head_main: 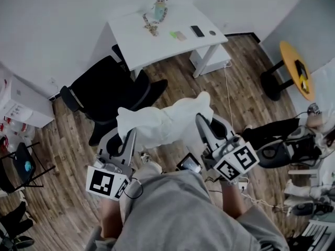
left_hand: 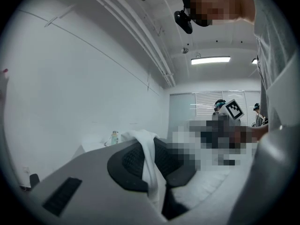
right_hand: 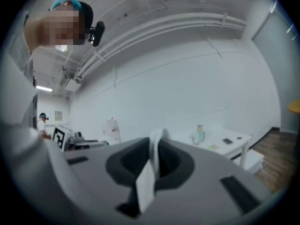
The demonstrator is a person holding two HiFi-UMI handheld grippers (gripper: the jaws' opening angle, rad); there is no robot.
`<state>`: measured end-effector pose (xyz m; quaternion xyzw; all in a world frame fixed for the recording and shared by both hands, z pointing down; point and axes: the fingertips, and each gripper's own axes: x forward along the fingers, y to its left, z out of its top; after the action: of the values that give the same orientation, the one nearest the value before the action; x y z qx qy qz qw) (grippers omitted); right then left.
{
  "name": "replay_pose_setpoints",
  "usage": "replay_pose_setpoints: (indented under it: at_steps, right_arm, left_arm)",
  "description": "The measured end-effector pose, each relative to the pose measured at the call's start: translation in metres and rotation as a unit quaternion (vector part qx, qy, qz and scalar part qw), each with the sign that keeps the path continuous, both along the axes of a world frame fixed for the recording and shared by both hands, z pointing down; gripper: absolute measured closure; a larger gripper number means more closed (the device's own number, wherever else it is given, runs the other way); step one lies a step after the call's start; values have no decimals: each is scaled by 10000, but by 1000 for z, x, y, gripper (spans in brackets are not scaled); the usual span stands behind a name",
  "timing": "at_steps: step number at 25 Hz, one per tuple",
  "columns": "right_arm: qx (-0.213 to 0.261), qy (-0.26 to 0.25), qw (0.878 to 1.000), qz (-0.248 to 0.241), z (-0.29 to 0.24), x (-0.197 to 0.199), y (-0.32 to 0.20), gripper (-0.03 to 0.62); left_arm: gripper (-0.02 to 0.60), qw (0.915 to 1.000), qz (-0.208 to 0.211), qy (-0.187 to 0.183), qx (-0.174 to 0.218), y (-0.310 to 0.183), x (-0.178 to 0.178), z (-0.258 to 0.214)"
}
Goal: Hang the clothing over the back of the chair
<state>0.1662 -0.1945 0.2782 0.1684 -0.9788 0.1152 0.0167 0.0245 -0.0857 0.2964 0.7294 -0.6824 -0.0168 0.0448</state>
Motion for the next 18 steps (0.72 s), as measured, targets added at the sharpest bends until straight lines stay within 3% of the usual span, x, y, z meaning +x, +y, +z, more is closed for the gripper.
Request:
replay_pose_setpoints:
  at_steps: [10, 18]
  right_arm:
    - [143, -50, 9960, -875, -13, -78, 0, 548]
    - [303, 15, 9852, -1685, -23, -124, 16, 548]
  left_arm:
    - [528, 9999, 47, -91, 40, -15, -33, -14]
    - [528, 9994, -321, -133, -18, -5, -54, -26]
